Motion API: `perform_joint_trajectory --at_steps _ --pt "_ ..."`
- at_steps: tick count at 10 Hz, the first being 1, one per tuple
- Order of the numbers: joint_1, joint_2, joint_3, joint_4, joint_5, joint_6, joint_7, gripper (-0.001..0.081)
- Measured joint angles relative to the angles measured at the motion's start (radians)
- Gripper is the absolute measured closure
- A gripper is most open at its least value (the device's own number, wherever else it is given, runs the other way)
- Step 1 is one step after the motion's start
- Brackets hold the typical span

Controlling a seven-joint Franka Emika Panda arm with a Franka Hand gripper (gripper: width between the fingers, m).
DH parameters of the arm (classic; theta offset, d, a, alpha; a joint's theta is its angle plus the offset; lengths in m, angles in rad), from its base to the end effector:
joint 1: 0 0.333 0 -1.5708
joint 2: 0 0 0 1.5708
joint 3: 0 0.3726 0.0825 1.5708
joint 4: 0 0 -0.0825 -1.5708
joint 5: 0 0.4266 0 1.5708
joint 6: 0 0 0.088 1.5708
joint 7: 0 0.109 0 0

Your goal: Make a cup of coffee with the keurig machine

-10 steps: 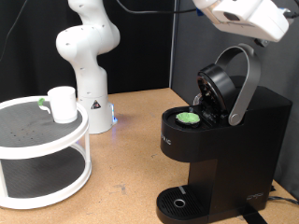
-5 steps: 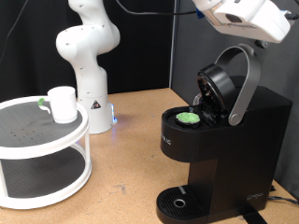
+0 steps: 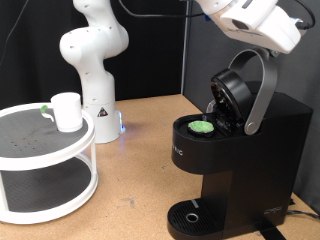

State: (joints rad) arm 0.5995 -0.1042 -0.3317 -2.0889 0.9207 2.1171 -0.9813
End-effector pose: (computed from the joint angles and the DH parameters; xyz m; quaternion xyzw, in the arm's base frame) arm 0.5483 0.1835 0.5347 -0.8407 -0.3514 -0.1923 0.3644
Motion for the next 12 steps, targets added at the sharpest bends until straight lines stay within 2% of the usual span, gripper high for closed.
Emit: perform_joint_trajectory --at_steps 3,9,12 --pt "-0.012 -0.011 -0.014 -0.005 0.0 -0.025 -0.007 0.0806" --pt "-0.056 -0.067 -0.082 -0.03 0.0 -0.147 -0.091 0.0806" --pt "-0.08 -0.091 -0.103 -0.041 -0.026 -0.164 -0.093 0.0806"
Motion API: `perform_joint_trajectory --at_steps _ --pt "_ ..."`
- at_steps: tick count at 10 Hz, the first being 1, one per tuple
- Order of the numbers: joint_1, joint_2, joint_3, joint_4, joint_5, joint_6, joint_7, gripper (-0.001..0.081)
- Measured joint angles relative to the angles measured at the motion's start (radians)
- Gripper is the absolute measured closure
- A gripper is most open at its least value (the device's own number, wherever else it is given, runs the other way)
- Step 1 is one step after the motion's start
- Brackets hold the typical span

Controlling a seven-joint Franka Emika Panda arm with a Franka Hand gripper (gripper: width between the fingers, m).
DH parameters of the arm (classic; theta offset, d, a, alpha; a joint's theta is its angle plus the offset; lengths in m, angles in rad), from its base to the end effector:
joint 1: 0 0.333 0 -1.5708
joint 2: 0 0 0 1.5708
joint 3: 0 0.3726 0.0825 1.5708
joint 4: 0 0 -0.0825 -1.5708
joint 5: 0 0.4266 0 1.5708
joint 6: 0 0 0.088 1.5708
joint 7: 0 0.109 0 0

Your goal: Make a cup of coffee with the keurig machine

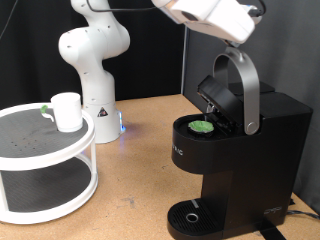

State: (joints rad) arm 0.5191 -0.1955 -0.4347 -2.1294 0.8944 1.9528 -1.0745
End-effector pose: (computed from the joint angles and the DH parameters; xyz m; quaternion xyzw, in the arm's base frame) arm 0.5341 0.0849 0.5508 -0.8269 -0.3527 -0.2013 0.3890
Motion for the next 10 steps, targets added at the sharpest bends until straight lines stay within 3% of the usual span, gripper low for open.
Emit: perform_joint_trajectory --at_steps 10 --pt "-0.06 0.018 -0.048 -0.026 -0.117 -0.007 0.01 0.0806"
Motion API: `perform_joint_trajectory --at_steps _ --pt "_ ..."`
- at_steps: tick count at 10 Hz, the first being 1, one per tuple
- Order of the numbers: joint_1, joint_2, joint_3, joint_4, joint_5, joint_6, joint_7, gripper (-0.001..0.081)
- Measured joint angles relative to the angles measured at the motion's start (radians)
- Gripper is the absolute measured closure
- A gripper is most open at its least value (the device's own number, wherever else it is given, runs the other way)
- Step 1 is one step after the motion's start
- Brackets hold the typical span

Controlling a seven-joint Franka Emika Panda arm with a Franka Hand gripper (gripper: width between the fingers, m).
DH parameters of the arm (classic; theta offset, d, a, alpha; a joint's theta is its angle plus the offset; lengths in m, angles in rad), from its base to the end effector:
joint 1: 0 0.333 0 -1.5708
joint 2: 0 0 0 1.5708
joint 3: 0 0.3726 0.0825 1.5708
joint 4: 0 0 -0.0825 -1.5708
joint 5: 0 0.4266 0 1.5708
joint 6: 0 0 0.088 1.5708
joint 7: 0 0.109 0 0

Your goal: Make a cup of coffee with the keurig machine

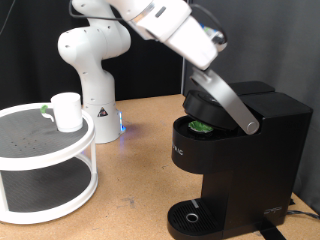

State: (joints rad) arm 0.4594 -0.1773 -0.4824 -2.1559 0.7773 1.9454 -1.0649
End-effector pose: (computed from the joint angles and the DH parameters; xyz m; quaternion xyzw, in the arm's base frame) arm 0.5363 0.0245 0.5200 -0.8613 -0.3284 -0.1727 0.3471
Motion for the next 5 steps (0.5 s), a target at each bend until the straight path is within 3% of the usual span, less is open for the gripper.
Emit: perform_joint_trajectory --at_steps 5 --pt "-0.025 0.035 -0.032 -0.04 -0.026 0.045 -0.049 0.0806"
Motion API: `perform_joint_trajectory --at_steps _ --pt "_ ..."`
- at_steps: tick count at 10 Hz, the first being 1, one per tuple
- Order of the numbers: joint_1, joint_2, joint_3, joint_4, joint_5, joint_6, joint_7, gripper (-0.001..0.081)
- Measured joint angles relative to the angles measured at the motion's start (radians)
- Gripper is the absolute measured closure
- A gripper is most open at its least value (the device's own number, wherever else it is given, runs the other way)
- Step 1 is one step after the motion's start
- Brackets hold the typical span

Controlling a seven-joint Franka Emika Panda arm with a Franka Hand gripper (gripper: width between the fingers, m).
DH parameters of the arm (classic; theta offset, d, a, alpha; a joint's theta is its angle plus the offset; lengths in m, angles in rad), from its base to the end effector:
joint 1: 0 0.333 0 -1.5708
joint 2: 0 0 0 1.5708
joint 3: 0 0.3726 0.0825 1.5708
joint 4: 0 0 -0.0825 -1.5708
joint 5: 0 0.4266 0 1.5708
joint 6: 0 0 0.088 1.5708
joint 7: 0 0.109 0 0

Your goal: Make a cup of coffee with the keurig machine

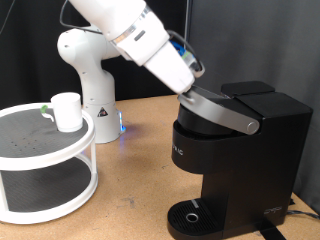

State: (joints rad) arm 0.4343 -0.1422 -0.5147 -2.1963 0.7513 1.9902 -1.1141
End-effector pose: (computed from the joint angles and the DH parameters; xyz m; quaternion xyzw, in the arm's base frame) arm 0.5375 -0.0077 0.4821 -0.8768 -0.3148 -0.1660 0.3235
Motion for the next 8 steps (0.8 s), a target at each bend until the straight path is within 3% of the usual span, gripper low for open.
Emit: perform_joint_trajectory --at_steps 8 --pt "-0.007 0.078 -0.01 -0.028 0.0 0.059 -0.047 0.0806"
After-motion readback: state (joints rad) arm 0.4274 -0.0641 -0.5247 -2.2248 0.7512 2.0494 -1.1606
